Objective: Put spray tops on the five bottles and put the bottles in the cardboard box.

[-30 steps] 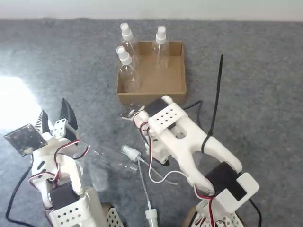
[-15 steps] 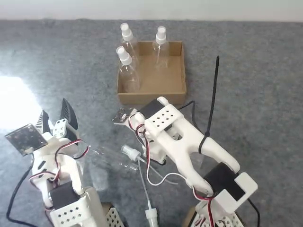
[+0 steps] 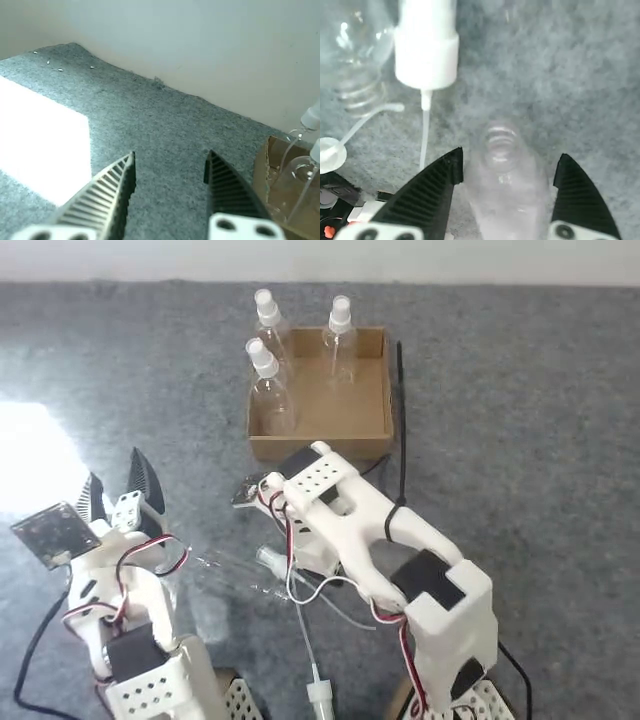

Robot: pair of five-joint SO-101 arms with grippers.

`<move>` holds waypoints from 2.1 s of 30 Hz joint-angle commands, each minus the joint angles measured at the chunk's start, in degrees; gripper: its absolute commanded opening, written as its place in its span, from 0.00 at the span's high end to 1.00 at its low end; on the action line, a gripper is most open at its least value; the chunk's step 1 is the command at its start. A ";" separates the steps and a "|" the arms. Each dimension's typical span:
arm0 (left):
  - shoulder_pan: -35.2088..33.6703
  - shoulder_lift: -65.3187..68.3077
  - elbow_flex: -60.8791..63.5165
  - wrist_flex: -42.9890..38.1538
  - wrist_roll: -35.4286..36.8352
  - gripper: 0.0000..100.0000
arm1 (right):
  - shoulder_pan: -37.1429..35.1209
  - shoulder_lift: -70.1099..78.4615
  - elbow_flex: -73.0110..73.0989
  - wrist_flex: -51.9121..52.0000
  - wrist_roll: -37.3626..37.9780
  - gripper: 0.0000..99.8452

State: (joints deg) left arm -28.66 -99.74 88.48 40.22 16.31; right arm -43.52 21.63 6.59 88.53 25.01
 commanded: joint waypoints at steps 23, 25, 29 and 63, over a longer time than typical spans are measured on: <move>-0.18 -0.53 -0.66 -1.49 0.26 0.79 | 4.97 -2.95 -2.90 5.14 0.26 0.74; -0.18 -0.53 -0.66 -1.49 0.26 0.79 | 5.49 -3.03 -2.90 5.14 0.26 0.80; -0.18 -0.53 -0.66 -1.49 0.26 0.79 | 5.05 -3.56 -2.90 5.14 0.18 0.94; -0.09 -0.53 -0.57 -1.32 0.26 0.79 | 0.13 -43.65 1.23 7.69 -22.24 0.93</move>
State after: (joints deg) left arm -28.66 -99.74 88.48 40.22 16.31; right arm -43.52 -15.47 6.59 95.82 5.49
